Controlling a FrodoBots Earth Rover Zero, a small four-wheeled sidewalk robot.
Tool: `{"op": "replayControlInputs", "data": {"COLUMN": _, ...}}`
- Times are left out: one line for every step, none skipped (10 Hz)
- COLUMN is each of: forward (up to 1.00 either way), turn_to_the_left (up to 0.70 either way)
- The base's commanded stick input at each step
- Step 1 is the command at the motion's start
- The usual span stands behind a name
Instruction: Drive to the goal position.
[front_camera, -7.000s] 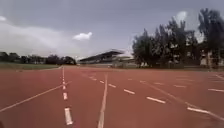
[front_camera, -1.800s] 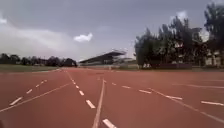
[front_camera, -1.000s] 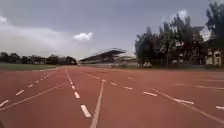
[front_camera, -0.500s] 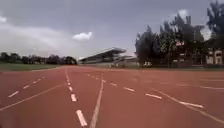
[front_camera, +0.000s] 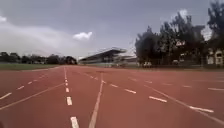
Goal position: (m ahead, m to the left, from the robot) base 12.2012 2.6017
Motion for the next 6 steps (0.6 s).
{"op": "replayControlInputs", "data": {"forward": 0.45, "turn_to_the_left": 0.00}}
{"op": "replayControlInputs", "data": {"forward": 0.45, "turn_to_the_left": 0.00}}
{"op": "replayControlInputs", "data": {"forward": 0.45, "turn_to_the_left": 0.00}}
{"op": "replayControlInputs", "data": {"forward": 0.45, "turn_to_the_left": 0.00}}
{"op": "replayControlInputs", "data": {"forward": 0.45, "turn_to_the_left": 0.00}}
{"op": "replayControlInputs", "data": {"forward": 0.45, "turn_to_the_left": 0.00}}
